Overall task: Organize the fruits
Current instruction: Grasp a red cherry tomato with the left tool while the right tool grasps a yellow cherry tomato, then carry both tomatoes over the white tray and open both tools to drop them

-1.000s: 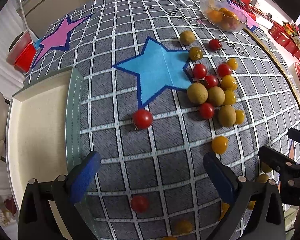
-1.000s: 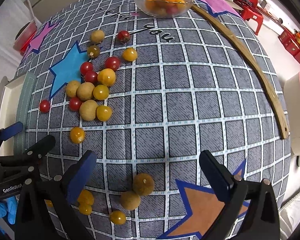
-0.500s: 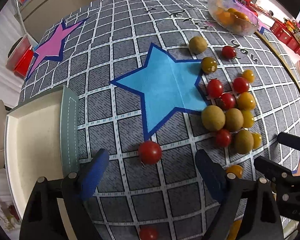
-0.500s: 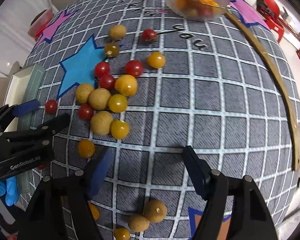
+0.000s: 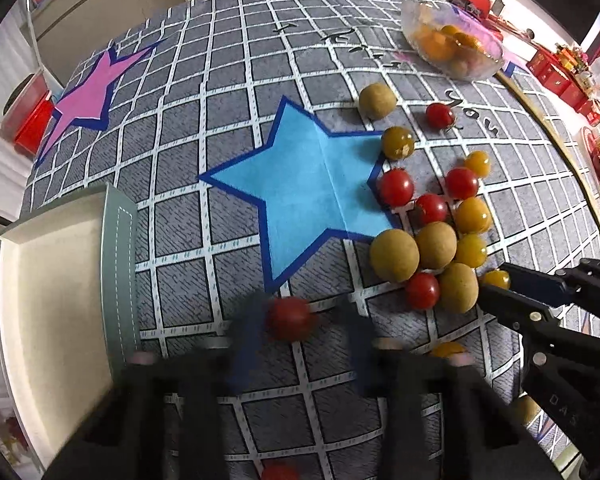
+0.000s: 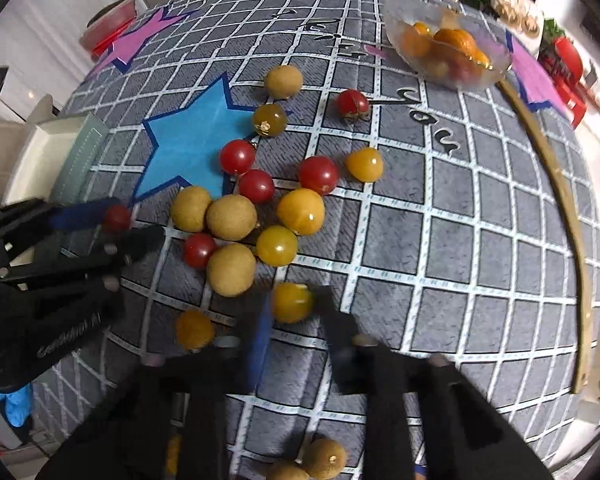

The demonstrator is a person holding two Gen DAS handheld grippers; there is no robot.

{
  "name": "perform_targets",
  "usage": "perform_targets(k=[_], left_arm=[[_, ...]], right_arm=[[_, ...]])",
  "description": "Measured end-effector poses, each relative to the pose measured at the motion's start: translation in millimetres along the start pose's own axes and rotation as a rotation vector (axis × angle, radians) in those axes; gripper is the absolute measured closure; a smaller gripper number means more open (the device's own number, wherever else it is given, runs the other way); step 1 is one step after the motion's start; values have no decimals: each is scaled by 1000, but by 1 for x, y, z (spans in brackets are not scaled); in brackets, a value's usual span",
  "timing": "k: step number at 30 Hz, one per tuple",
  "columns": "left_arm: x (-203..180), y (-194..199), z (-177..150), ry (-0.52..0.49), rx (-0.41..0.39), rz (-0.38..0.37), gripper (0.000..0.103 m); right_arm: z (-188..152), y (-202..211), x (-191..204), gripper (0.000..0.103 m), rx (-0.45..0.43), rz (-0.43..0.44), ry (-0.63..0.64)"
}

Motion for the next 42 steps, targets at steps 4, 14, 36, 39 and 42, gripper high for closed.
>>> perform_targets(k=[4,14,36,39,42], left_arm=[[8,6,4,56,0,-73,81],[26,49,-18,106,-51,-103,81],[194,76,-121,385,-30,174,81],[206,72,-133,415,-18,187,81],[210,67,-139,419,-12,189,81]], right_arm=[[-3,3,-5,83,3,17,-38],[-19,33,12,83,6,109,-53],[22,21,204,83,57,294,176],[26,8,223,83,73,290,200],[27,-4,235,83,89,272,227]])
Point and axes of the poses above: each gripper's, at about its wrist camera, not at the fingertips, and y roughly against the way its jaws point, x to its left, z to its top, the point moved 7 cm from there along -y, roughly the way its jaws point, and after that the axes turned 3 degrees about -x, right-handed, at the moved point
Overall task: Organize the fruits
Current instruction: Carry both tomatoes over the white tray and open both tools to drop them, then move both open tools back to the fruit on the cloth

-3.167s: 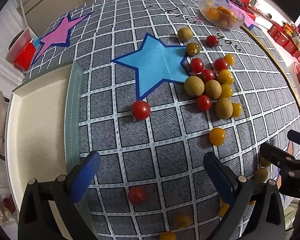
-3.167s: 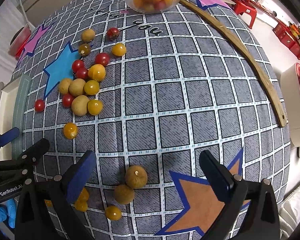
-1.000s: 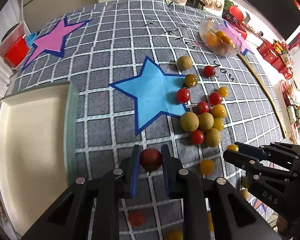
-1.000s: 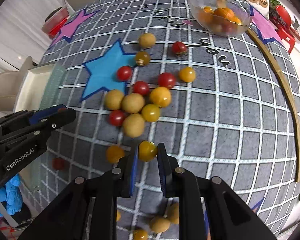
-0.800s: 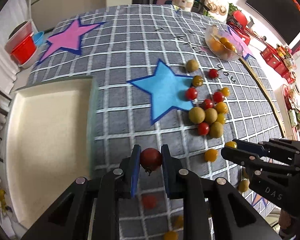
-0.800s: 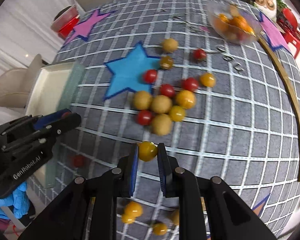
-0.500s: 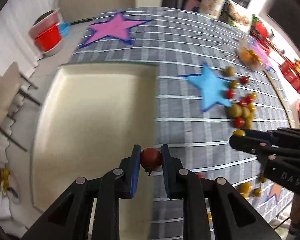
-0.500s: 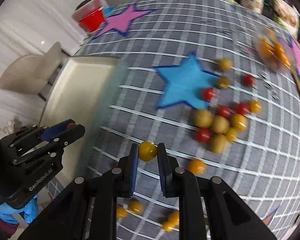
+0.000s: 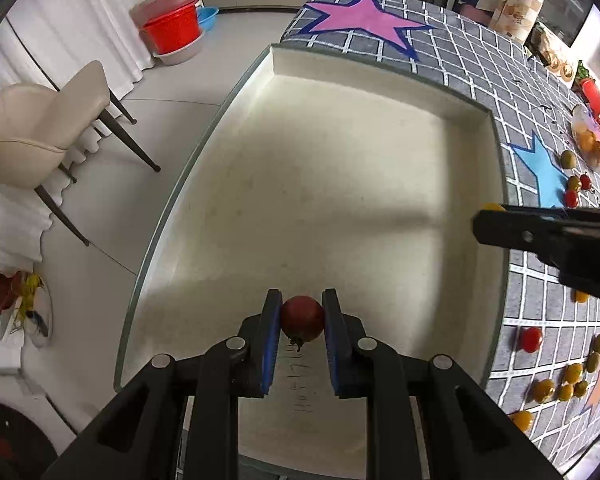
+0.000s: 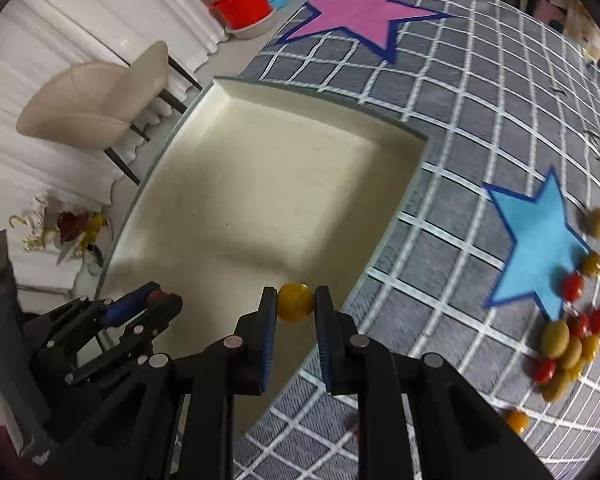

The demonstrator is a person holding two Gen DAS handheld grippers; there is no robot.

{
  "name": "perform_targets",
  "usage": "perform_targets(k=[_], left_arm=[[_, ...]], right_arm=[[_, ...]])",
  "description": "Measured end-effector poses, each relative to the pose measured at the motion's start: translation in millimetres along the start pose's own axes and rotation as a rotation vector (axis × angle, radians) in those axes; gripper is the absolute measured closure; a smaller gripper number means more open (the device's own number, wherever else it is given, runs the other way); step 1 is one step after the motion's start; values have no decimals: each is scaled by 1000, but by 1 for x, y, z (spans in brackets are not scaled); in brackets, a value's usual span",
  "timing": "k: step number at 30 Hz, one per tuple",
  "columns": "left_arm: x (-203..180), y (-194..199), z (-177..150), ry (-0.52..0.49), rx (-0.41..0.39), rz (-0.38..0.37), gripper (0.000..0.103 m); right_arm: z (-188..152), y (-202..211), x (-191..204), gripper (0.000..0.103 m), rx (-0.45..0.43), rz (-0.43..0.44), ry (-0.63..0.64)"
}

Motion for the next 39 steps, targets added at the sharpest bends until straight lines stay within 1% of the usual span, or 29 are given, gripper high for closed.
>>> perform_targets(k=[6,9,11,12,13,14,15,16,18,19,21,22,25,27,29,31,32,36,39], left_arm=[[-2,-7,-6,-7,8,-19,81],[-5,-9,-8,-21,7,-20,81],[-9,-11,-10,-30,12,-7,78],[-8,-11,-10,-34,9,-2,63],[-8,-12,-9,-35,9,-2,37],[-7,-10,-8,-32,-4,3,29],[-6,-6,-7,-32,-29,16,27],[-6,-4,-6,-39,-38,22,27],[-7,-6,-7,-53,-24,19,27],[-8,-7,-8,-56,-17,22,27],[-7,-7,-9,-63,-8,21,27],[-9,-7,-11,-65,-5,18,27],[-15,-4,-10,-78,1,6,27],[-23,0,-9,-104,0,3,27],[-33,4,-8,-134,-4,-8,27],[-46,8,-8,-172,-11,-17,27],[-56,11,-7,-199,-16,-24,27],[-89,20,-3,-270,-27,-58,27],[-117,26,0,-320,-35,-82,27]], right_arm=[[7,-26,7,82,42,-37,25],[6,-36,7,82,61,-54,32],[6,-35,9,82,52,-67,43],[6,-36,9,82,51,-68,46],[6,-36,9,81,51,-67,46],[7,-36,9,80,52,-62,41],[9,-37,9,76,51,-54,36],[10,-37,9,71,49,-51,36],[13,-38,13,50,38,-37,42],[13,-36,15,44,30,-26,44],[14,-26,16,24,7,-10,44],[15,-19,17,21,-12,-4,40],[15,-1,8,20,-53,-10,5],[11,12,-5,20,-75,-8,-41],[7,25,-22,20,-87,-42,-82],[1,36,-35,20,-107,-54,-121],[-7,48,-50,20,-117,-64,-148],[-34,65,-86,20,-125,-126,-223],[-64,81,-122,20,-116,-166,-299]])
Point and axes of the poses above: each gripper's, at about its wrist camera, not at the fingertips, and y roughly against the way its jaws point, x to its left, z to its top, the point moved 7 cm from there along -y, roughly the way its jaws point, and after that the axes turned 3 degrees about -x, right-handed, at the moved point
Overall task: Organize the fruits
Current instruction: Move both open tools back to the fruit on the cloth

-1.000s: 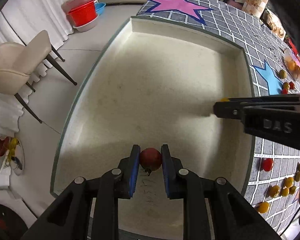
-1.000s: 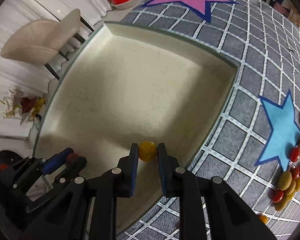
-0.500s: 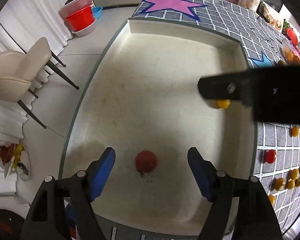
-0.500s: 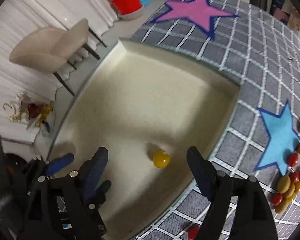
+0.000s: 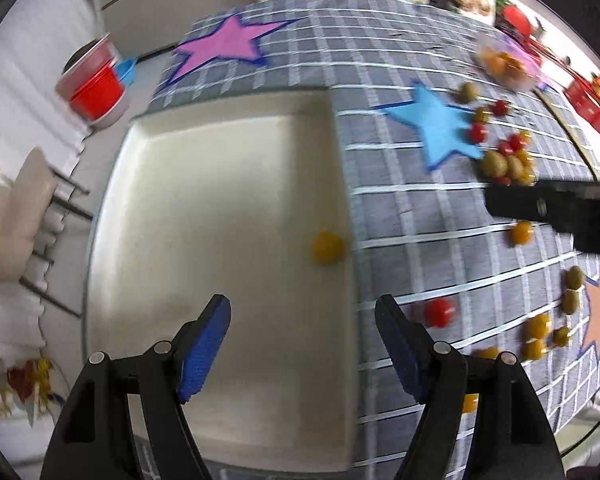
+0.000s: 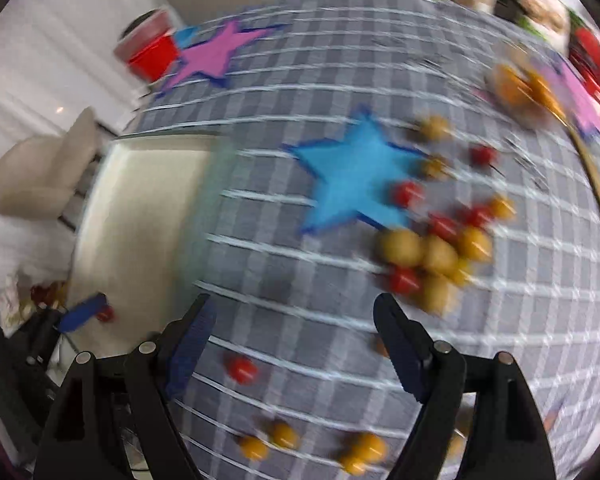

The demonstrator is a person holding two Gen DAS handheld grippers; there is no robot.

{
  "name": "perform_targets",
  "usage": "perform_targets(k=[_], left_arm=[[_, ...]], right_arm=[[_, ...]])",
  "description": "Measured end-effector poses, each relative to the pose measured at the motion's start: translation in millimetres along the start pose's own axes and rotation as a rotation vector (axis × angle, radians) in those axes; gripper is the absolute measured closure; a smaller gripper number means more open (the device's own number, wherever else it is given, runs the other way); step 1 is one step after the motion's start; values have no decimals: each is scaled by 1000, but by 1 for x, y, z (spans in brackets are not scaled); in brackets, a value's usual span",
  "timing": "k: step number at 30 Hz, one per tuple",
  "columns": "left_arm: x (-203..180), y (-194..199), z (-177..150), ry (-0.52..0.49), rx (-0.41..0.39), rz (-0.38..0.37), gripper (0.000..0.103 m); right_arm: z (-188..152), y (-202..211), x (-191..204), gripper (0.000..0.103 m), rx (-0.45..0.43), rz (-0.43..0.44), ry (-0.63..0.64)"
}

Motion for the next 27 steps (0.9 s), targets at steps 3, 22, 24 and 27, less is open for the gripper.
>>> perform_targets(k=[3,22,24,27], left_arm=[[-26,1,10,-47,-4,-28,27],[-169,-22,39,-245,1,-178,27],[-175,-28,40,-257,5,-169,27],[-178,-36,39,-264,17,-148,27]], right_arm=[[-19,9,-38,20,11,-47,-72],[-112,30,-147,30,41,-129,-330],[-119,32,-152,36,43,-126,-344],[-124,32,-155,40,50,-115,-356]])
Point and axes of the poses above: each gripper's, at about its wrist camera, not at the fingertips, and y roughly against the way its jaws point, x to its left, z to its top, the point moved 7 cm from there along -y, roughly the way its jaws point, and after that the axes turned 3 degrees about -x, right-handed, at the moved point
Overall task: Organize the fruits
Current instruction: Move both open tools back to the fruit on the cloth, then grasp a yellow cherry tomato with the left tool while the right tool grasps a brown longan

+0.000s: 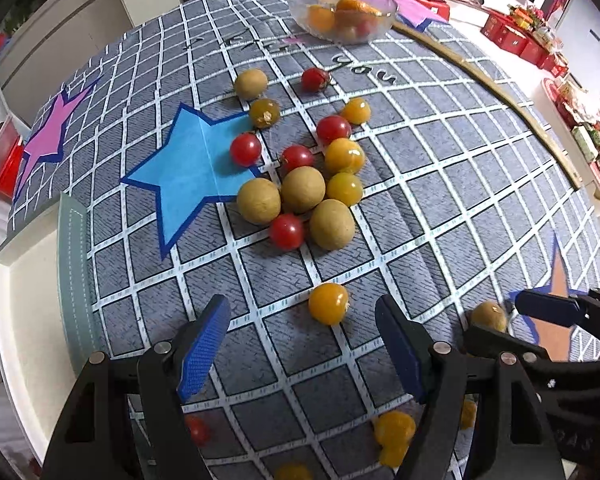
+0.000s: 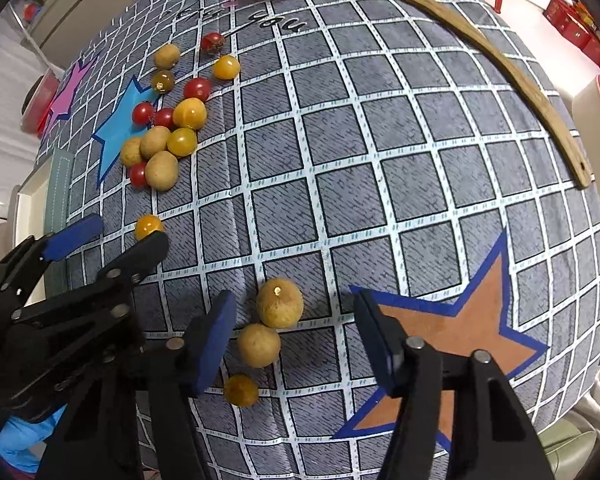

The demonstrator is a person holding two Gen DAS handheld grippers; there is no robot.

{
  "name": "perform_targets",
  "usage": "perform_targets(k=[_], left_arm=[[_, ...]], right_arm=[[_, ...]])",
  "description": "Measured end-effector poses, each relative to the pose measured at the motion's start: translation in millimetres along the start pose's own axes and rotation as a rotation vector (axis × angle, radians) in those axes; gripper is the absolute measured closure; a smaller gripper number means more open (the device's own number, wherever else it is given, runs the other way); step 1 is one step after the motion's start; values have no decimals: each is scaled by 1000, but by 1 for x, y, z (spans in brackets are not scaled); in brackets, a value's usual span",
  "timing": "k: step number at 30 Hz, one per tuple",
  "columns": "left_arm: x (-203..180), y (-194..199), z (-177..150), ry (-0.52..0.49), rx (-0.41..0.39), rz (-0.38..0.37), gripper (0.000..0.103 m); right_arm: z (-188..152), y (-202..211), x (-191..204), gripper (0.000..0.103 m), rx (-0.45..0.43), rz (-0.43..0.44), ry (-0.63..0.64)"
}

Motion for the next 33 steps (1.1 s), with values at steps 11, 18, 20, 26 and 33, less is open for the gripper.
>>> perform_targets(k=[11,18,20,26,33], left_arm=[[-13,-8,0,-10,26,-5,51],[-26,-4,-1,23,26,-70,81],[-19,0,-4,71,33,-119,81],[9,16,-13,148,27,-148,81],[41,35,-32,165,22,-118,81]], right_arm=[[0,-4,9,55,16,-64,70],[1,-9,26,76,15,-83,115],[1,-9,27,76,12,-55,102],[5,3,19,76,-3,11,83],[18,7,32,76,-17,34,101]])
Point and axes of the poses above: each gripper's, at about its wrist camera, not at the fingertips, and y roughly against the way its jaws point, x to its left, z to its top, the point moved 7 cm from there along -y, roughly the way its jaws point, and after that the axes turned 3 degrees about -x, right-handed, at the moved point
